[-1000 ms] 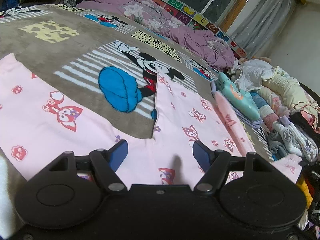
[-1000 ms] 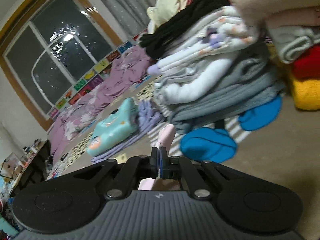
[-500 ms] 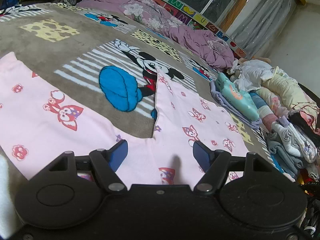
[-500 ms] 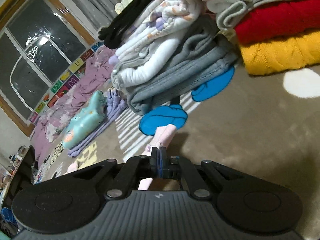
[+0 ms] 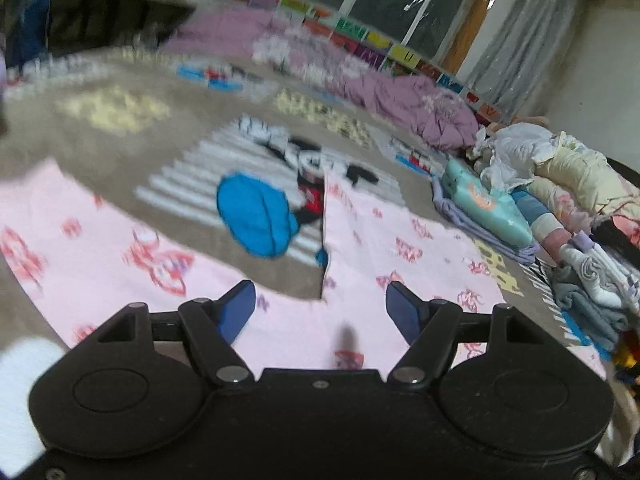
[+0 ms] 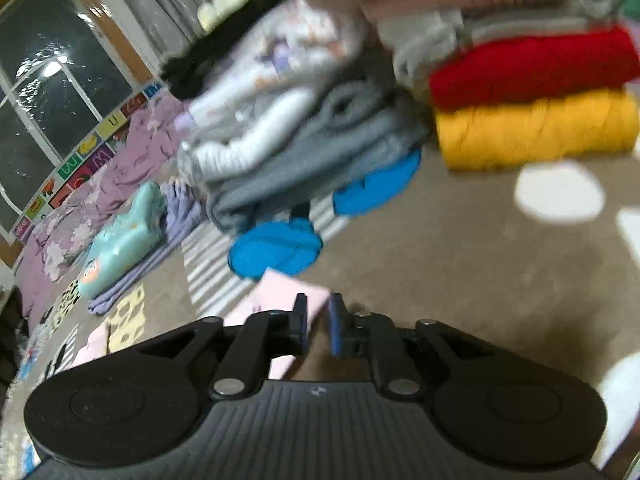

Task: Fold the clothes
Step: 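Spread the pink garment flat with the right gripper and release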

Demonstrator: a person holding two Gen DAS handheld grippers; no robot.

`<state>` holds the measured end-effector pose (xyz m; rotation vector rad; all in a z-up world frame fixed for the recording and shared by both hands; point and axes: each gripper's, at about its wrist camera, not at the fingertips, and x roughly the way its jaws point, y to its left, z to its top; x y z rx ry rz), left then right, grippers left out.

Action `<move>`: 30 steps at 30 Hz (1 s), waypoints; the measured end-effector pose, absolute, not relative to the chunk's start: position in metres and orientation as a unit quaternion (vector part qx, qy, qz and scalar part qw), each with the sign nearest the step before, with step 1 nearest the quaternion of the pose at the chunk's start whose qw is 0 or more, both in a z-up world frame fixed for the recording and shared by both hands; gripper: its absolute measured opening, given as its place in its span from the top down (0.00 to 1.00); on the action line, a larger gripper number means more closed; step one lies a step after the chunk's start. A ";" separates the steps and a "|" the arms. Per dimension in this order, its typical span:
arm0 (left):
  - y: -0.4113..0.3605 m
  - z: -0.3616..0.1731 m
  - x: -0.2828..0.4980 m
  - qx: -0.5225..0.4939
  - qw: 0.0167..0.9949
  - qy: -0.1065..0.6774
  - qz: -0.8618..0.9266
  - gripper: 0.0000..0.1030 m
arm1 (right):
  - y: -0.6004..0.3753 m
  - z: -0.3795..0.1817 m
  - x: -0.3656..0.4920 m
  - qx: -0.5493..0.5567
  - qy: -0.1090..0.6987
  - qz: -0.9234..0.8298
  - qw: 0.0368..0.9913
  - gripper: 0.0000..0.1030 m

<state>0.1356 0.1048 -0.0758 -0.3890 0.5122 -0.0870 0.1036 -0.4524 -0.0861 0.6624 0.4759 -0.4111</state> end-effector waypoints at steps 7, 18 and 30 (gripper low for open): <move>0.060 -0.060 0.110 -0.131 0.958 0.222 -0.129 0.32 | -0.374 -0.053 0.101 0.245 0.221 -0.026 0.944 0.83; -0.049 -0.117 0.082 0.184 0.904 0.282 -0.264 0.32 | -0.224 -0.087 0.071 0.014 0.322 0.219 0.921 0.82; 0.013 -0.077 0.096 0.003 0.919 0.306 -0.250 0.32 | -0.253 -0.073 0.056 0.072 0.271 0.201 0.939 0.81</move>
